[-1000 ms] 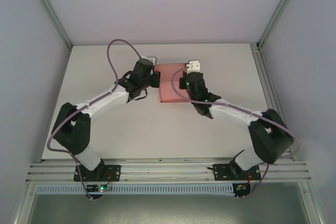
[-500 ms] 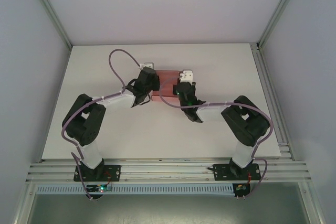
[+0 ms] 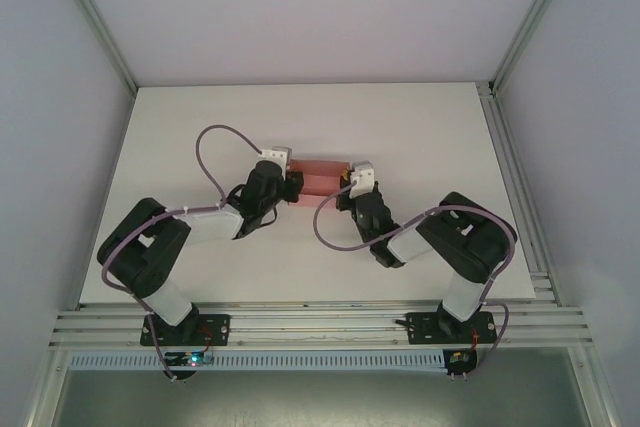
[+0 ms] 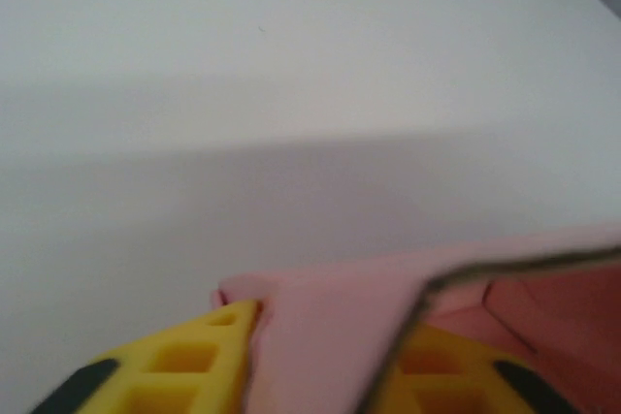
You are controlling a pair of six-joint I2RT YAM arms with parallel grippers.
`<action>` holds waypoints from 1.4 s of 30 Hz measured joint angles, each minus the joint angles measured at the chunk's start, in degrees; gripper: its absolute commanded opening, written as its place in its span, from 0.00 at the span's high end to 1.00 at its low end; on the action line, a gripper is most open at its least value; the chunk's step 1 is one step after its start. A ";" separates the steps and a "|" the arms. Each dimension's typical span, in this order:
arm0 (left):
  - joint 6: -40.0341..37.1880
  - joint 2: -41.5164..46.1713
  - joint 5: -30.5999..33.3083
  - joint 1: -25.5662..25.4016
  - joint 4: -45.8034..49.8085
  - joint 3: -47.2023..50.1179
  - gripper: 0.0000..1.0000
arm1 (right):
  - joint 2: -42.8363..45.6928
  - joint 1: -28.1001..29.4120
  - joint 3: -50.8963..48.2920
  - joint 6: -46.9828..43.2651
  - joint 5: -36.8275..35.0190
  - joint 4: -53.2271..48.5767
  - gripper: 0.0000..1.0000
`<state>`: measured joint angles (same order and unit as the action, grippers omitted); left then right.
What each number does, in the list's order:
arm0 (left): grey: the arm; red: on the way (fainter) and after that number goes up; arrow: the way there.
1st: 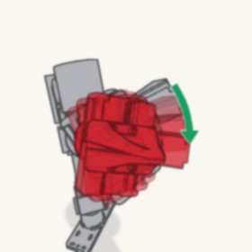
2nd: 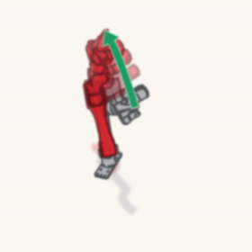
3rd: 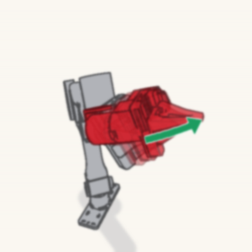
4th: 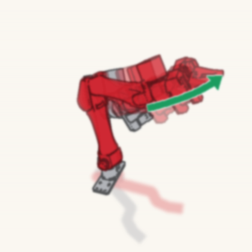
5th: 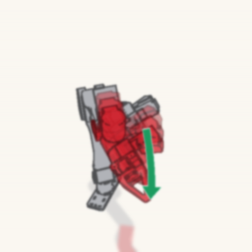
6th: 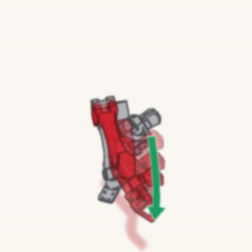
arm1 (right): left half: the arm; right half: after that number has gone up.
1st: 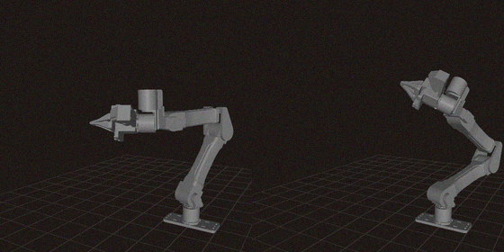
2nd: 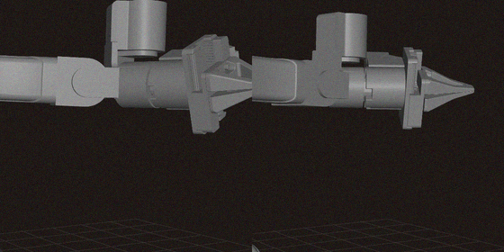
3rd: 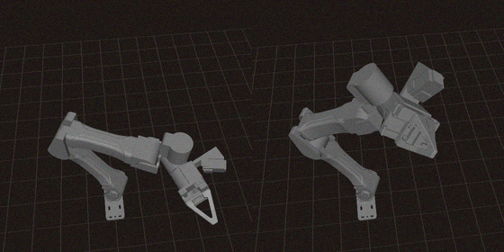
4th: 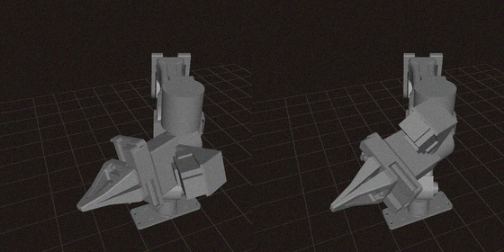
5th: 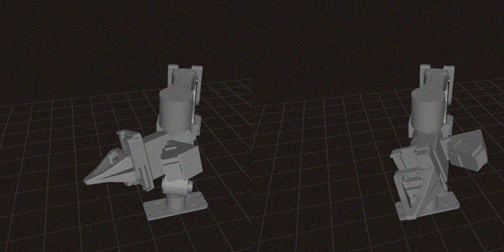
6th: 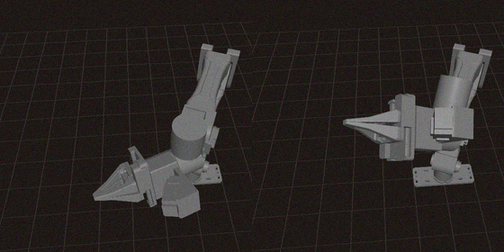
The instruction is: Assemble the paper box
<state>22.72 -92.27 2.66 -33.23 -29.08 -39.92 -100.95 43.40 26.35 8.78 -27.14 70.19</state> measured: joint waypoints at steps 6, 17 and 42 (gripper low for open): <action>-0.59 9.29 -0.68 -2.34 9.57 1.70 0.00 | 0.44 2.86 -0.72 -3.19 -0.44 0.33 1.00; 2.25 29.05 0.11 -4.35 38.56 -0.76 0.00 | 3.02 5.57 -4.55 -5.18 -0.20 1.09 1.00; 20.87 16.98 1.07 0.74 47.47 -3.61 0.02 | 0.50 10.43 -10.49 -9.22 0.00 11.37 0.87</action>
<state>43.59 -75.29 3.73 -32.49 18.39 -43.53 -100.44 53.82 15.86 -0.45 -27.14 81.56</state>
